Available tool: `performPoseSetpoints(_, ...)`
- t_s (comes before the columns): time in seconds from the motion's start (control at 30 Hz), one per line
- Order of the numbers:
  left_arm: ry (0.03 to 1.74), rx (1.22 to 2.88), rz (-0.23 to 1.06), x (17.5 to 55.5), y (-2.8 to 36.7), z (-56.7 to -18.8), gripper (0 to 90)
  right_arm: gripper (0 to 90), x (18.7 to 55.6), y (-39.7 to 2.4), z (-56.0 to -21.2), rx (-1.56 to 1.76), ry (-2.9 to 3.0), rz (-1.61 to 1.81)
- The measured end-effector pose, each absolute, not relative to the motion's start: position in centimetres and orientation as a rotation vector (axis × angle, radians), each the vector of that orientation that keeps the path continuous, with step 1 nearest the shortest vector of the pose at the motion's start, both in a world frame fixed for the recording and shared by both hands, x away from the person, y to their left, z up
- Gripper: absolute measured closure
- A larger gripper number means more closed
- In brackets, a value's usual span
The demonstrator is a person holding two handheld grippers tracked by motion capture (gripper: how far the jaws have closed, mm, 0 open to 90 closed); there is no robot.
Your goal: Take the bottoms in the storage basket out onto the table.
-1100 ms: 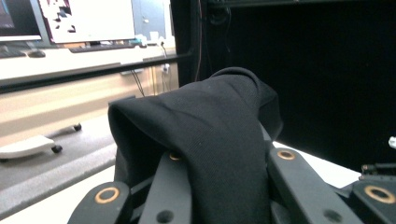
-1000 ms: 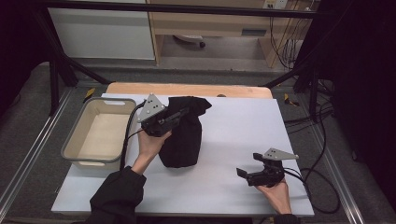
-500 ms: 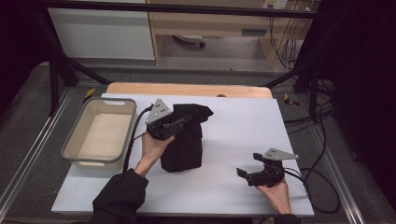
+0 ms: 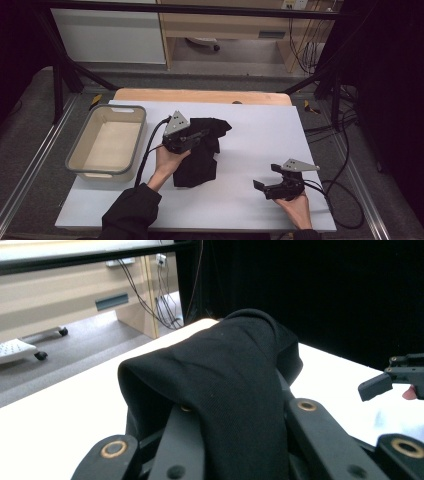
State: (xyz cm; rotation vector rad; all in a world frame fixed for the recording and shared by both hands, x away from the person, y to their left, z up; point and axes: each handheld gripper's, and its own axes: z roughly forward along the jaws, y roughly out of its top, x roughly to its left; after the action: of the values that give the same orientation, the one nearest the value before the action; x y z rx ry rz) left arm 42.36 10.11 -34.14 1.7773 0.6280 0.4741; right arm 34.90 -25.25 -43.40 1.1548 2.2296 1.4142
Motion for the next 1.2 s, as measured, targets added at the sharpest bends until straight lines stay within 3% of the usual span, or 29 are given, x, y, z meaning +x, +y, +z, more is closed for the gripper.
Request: performPoseSetpoints(1.2,0.676,1.966,0.361,42.4,8.9,-38.6,72.5,0.6,34.9,-25.2,-43.4,1.157,2.23,1.412)
